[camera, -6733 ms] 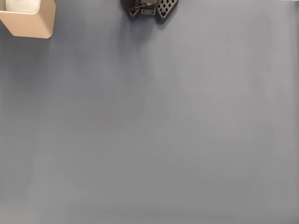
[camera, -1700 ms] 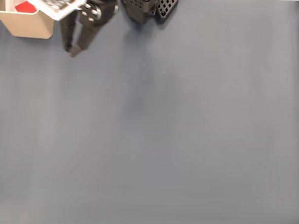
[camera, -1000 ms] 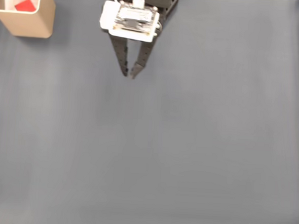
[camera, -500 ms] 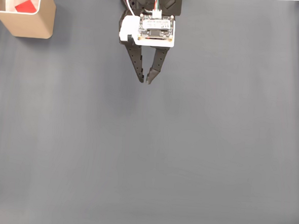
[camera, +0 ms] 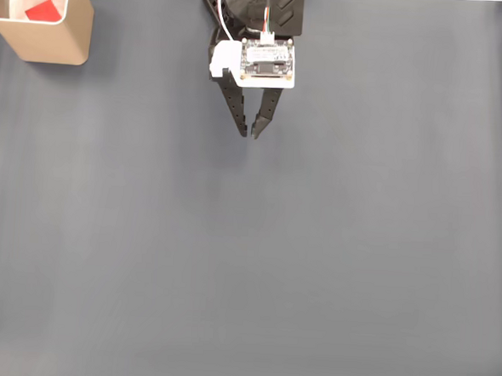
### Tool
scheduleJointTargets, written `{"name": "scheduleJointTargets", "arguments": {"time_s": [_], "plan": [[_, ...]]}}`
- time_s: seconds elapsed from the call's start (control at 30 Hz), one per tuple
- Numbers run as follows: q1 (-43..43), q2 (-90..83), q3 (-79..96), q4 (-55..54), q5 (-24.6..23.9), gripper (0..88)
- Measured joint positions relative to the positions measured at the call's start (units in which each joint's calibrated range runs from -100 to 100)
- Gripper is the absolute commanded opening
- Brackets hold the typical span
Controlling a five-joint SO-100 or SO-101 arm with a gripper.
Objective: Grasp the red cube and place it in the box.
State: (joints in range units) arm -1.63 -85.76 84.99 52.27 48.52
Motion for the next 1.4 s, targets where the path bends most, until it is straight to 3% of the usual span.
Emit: {"name": "scheduleJointTargets", "arguments": {"time_s": [0.87, 1.4], "plan": [[1.78, -10.94, 13.74, -0.24, -0.88, 0.0], [1.78, -13.55, 14.38, 15.35, -2.54, 0.0]]}}
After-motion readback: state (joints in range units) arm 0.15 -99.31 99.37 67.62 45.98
